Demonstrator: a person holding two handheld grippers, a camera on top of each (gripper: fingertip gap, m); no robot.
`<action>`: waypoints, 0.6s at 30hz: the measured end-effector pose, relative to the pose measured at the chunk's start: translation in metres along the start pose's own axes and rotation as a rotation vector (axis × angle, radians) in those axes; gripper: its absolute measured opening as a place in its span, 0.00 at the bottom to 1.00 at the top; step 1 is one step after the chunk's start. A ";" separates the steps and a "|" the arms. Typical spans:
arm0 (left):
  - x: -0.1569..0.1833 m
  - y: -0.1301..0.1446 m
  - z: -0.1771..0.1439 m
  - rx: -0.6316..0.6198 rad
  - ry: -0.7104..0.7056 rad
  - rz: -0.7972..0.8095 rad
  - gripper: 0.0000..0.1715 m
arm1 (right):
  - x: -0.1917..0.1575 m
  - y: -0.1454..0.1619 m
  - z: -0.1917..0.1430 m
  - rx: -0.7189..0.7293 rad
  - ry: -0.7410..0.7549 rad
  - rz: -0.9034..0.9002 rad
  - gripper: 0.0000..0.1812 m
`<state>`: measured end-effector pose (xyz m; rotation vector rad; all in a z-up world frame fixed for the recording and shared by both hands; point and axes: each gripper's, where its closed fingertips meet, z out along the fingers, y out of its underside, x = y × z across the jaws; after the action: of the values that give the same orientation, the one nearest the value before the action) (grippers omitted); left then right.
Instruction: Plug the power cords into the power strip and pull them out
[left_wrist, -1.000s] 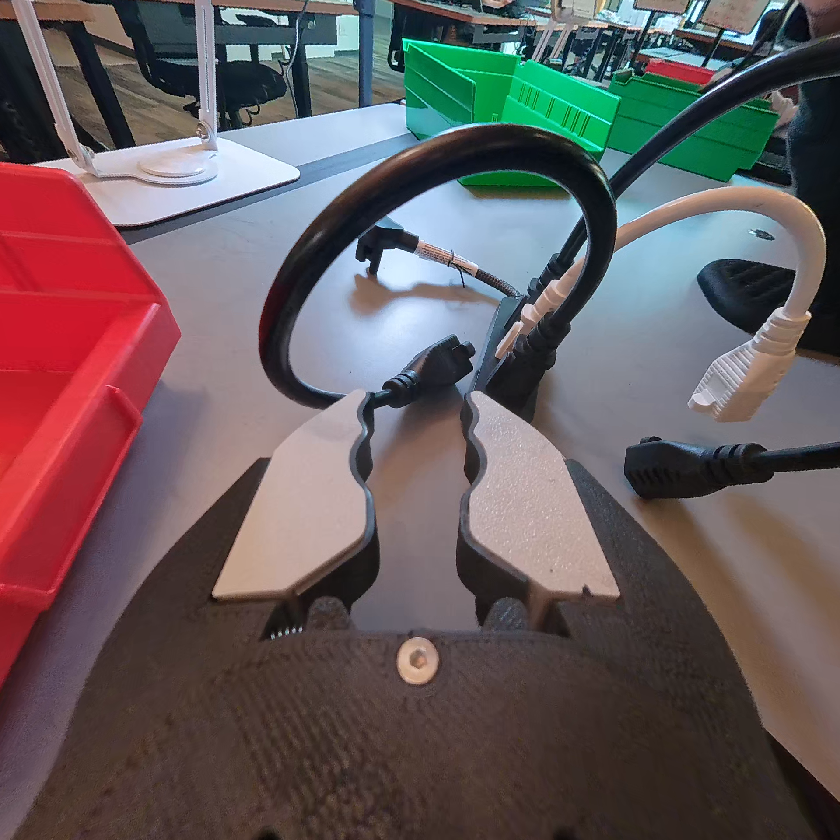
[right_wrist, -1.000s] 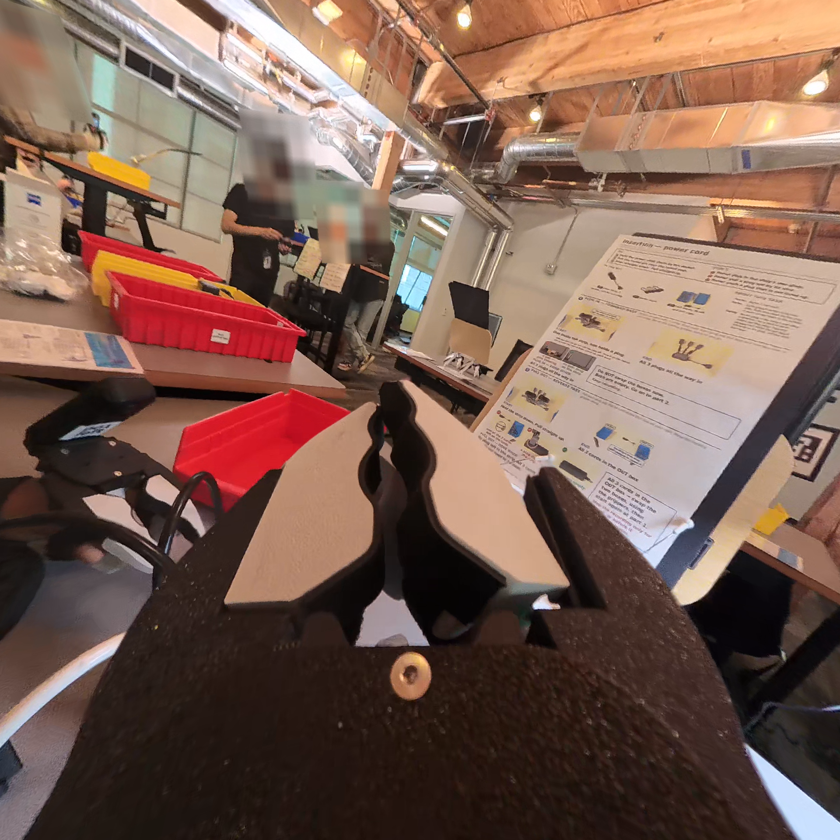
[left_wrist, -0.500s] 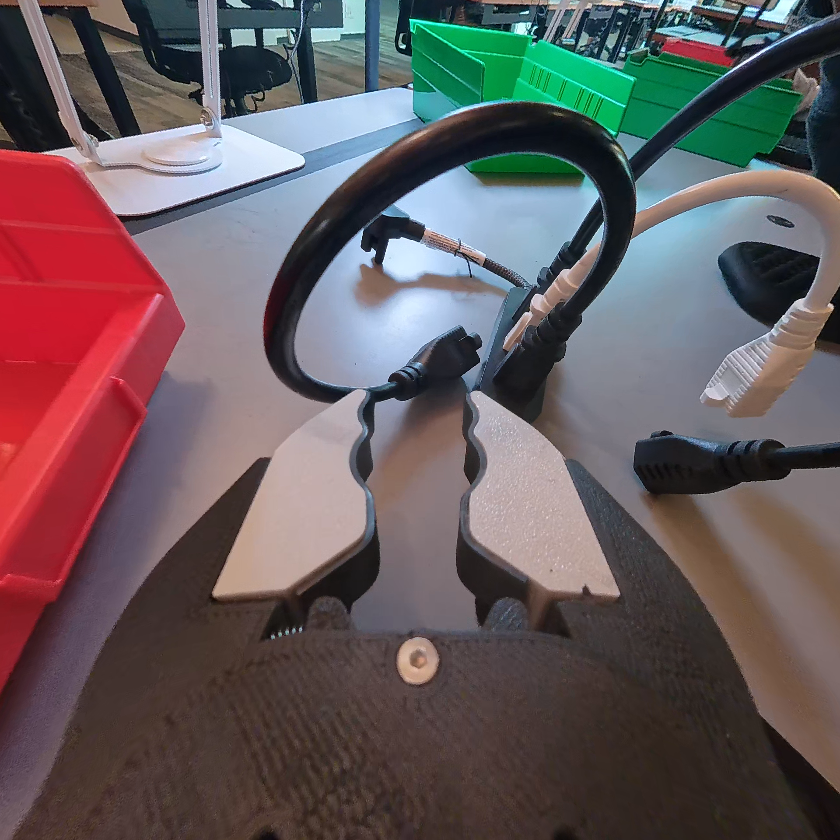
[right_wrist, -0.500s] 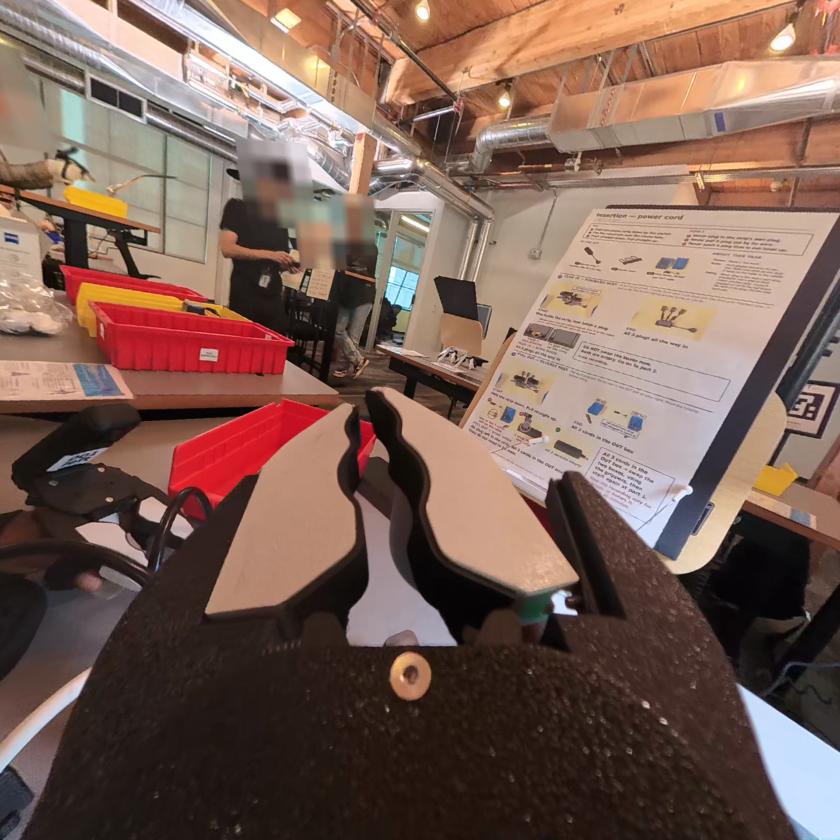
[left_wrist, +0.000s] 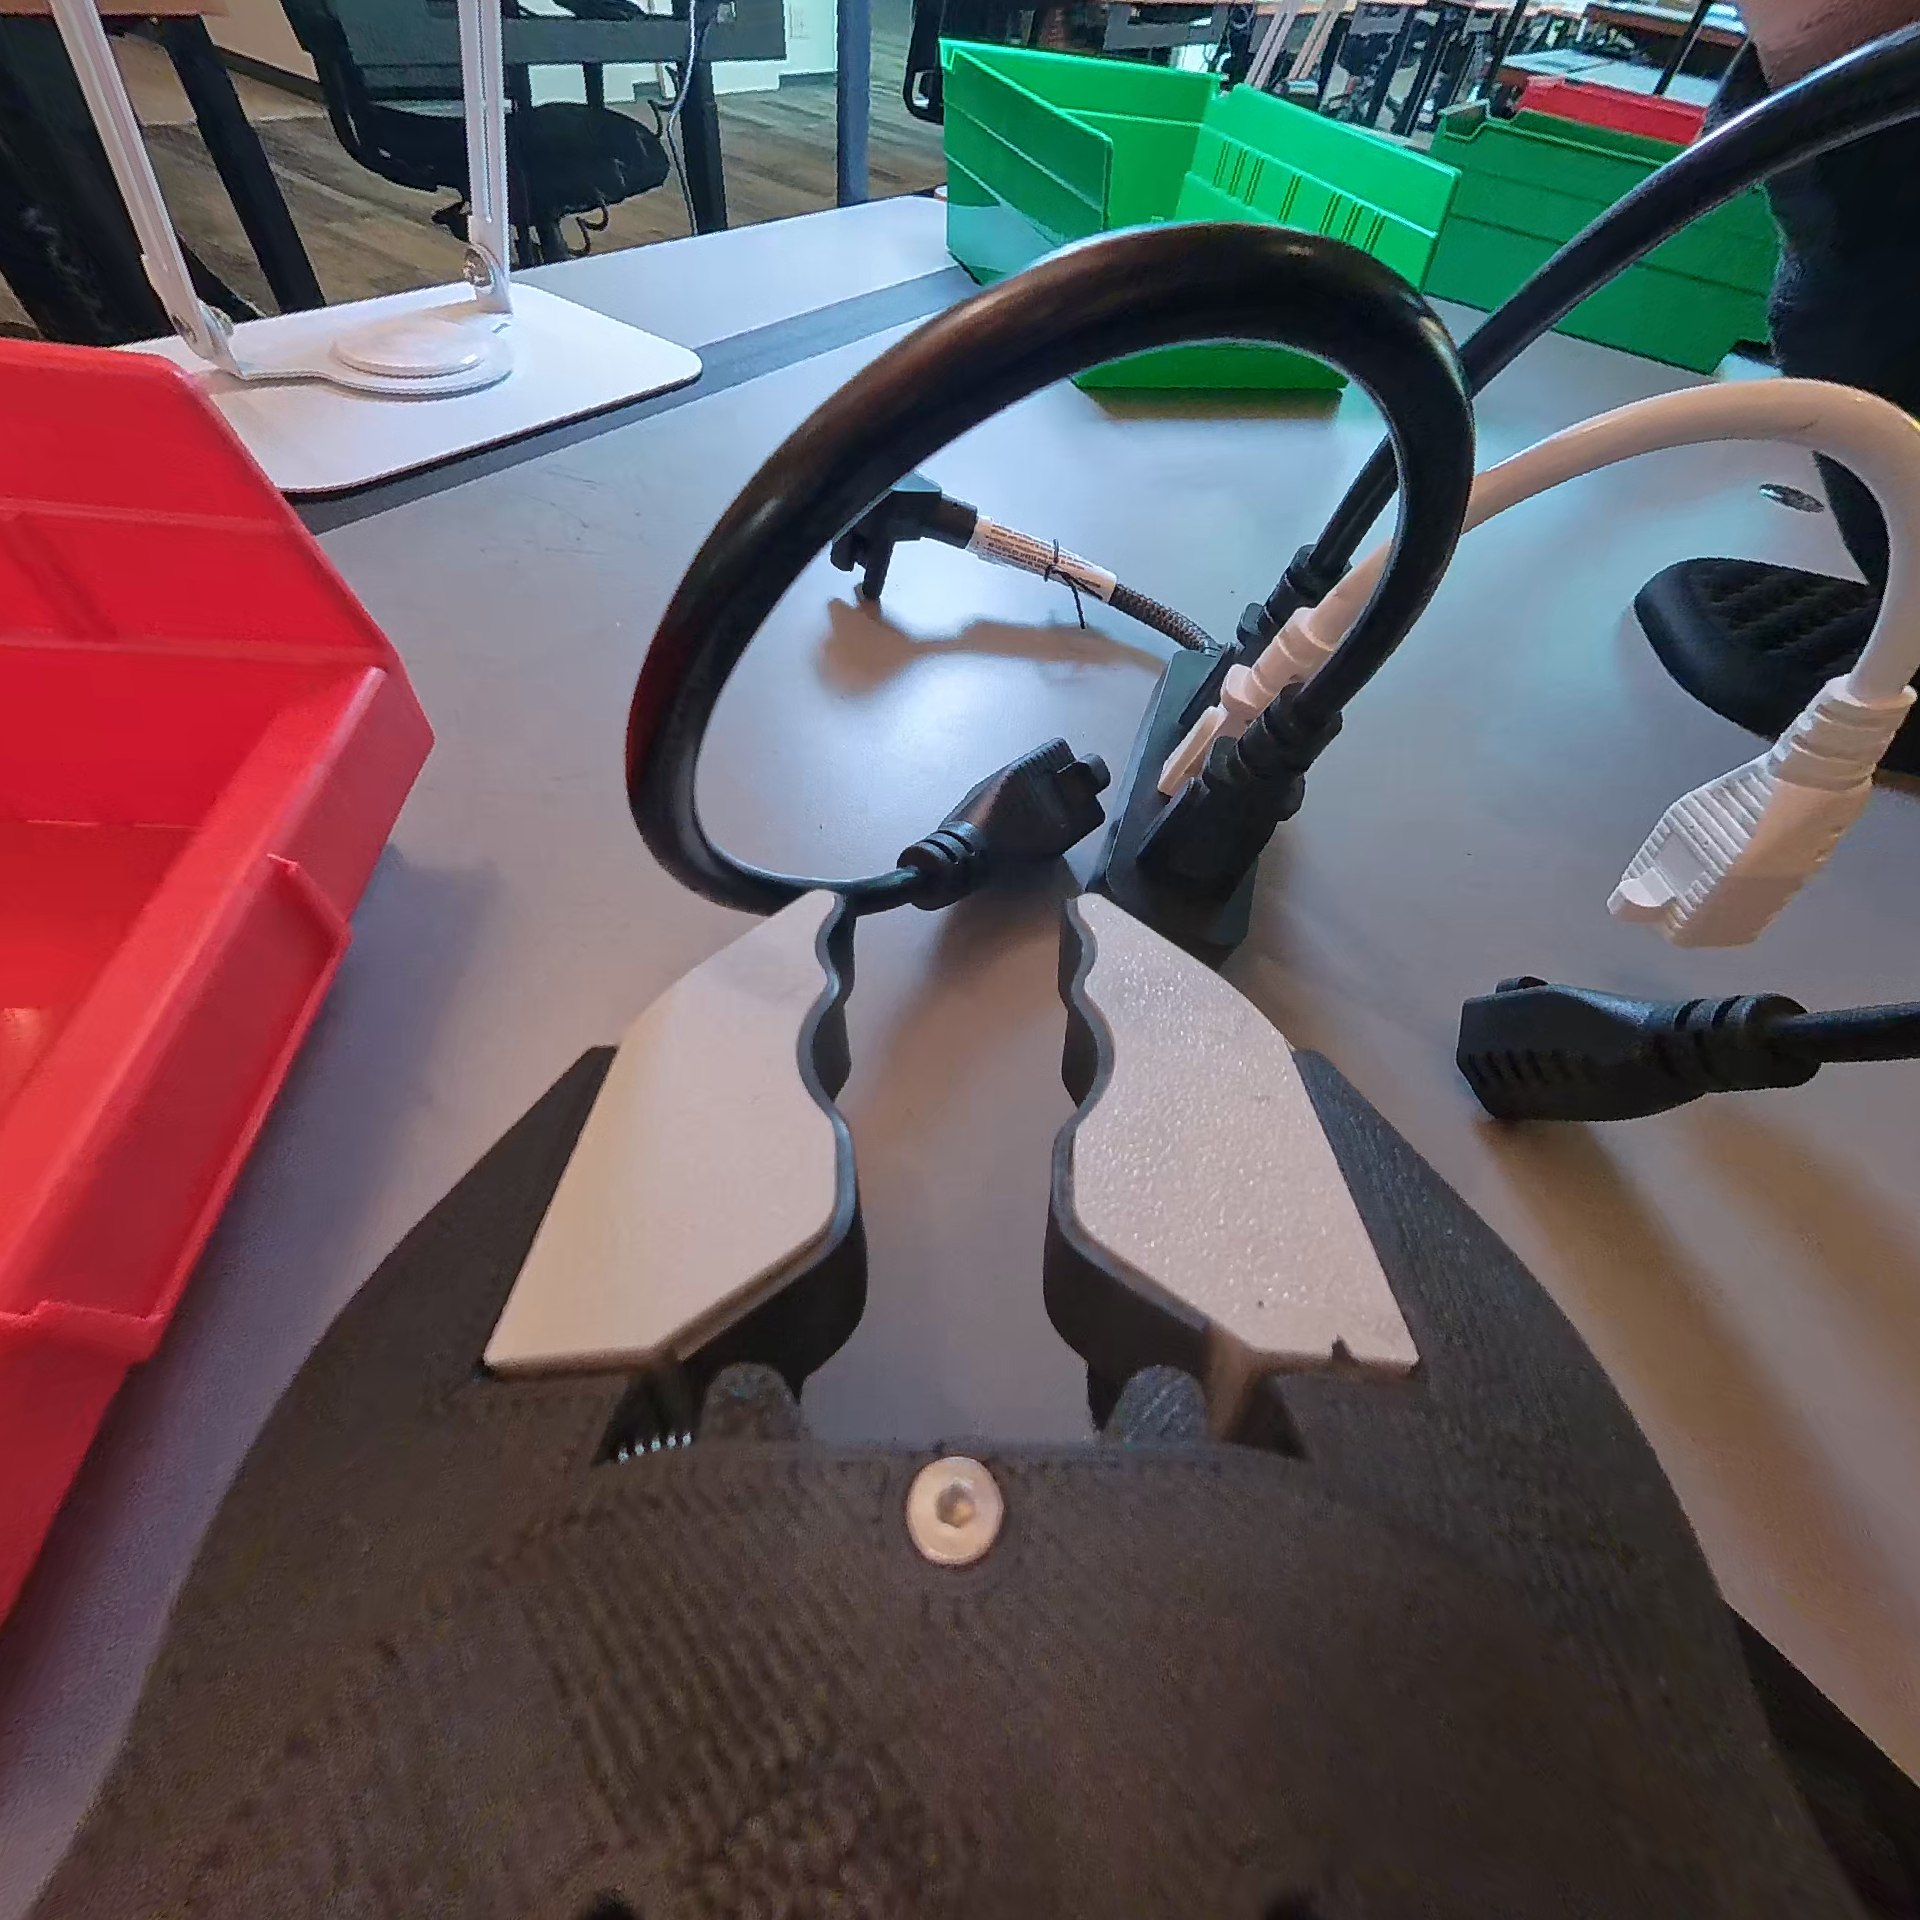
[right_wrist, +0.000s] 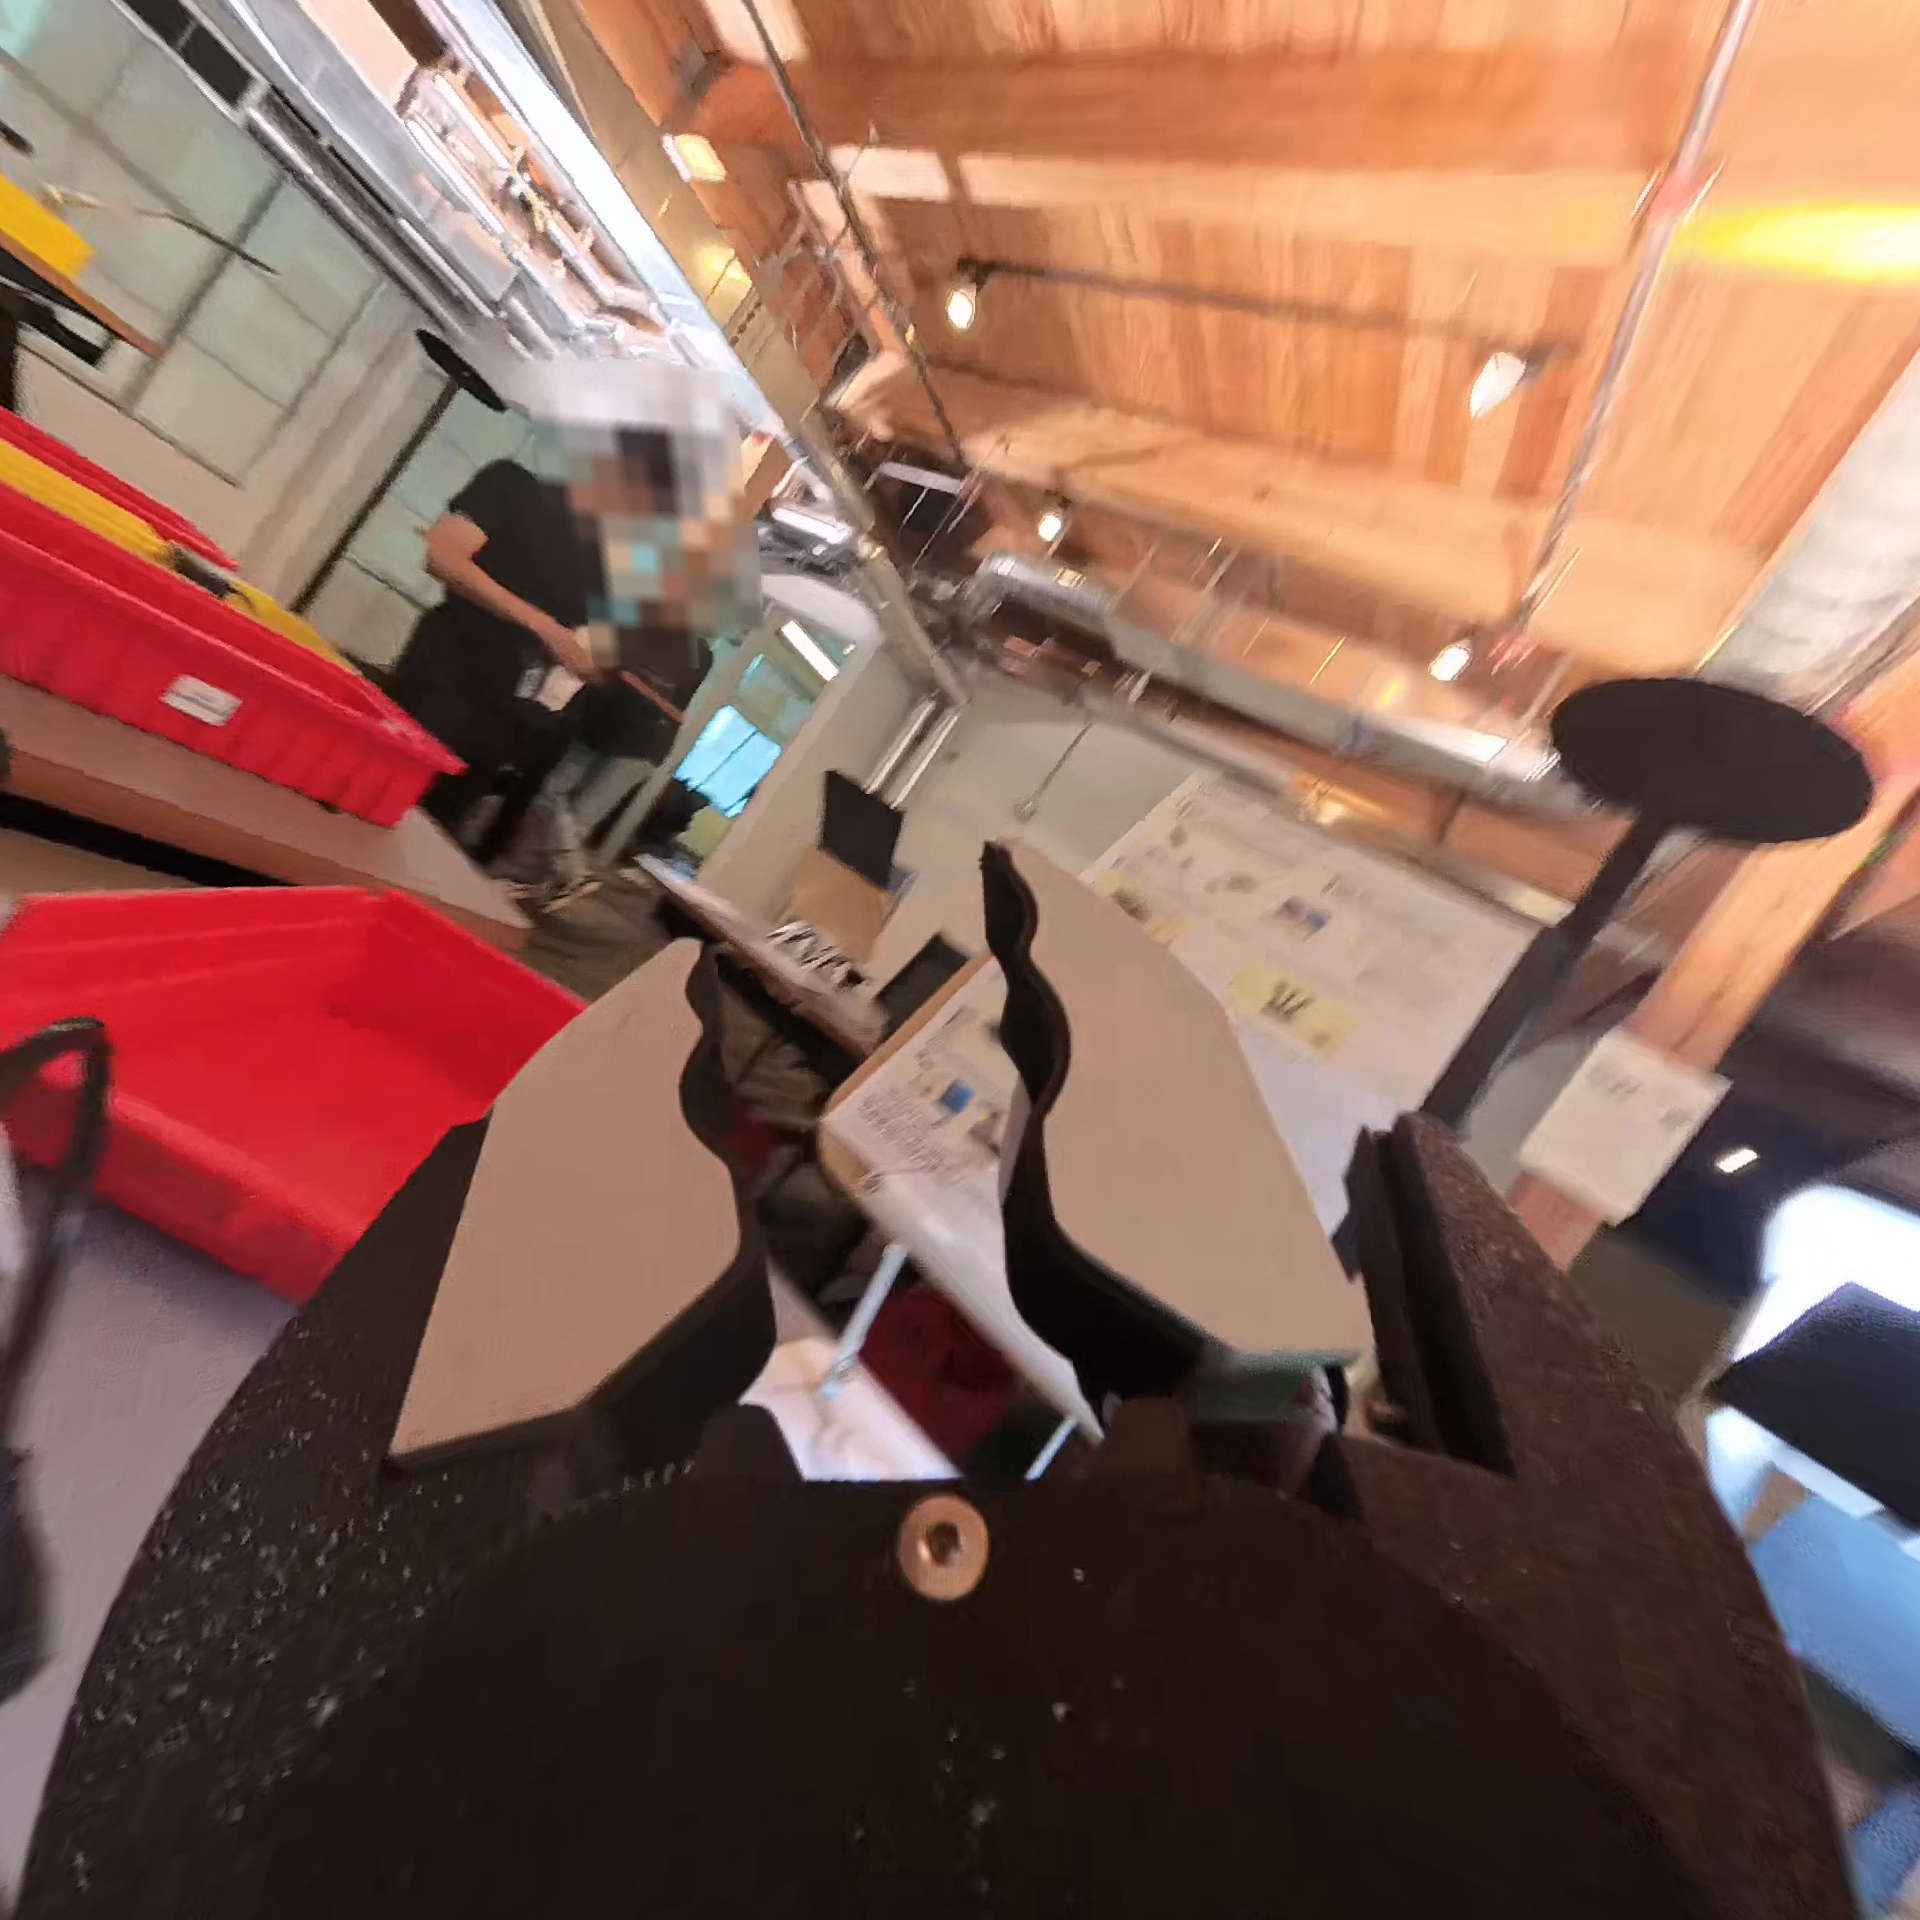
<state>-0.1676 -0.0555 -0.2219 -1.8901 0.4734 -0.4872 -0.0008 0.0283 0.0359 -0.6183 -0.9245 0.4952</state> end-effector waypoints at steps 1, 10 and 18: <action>0.000 0.000 0.000 0.000 -0.001 0.001 0.22 | -0.001 -0.008 -0.002 0.048 0.021 -0.063 0.42; 0.000 0.000 0.000 0.001 -0.005 -0.002 0.22 | -0.013 -0.046 -0.010 0.203 -0.021 -0.038 0.57; -0.001 0.000 -0.001 -0.001 -0.003 -0.003 0.22 | -0.016 -0.062 -0.014 0.235 -0.040 -0.058 0.52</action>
<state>-0.1686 -0.0559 -0.2221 -1.8922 0.4690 -0.4863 0.0104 -0.0306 0.0625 -0.3690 -0.9039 0.5559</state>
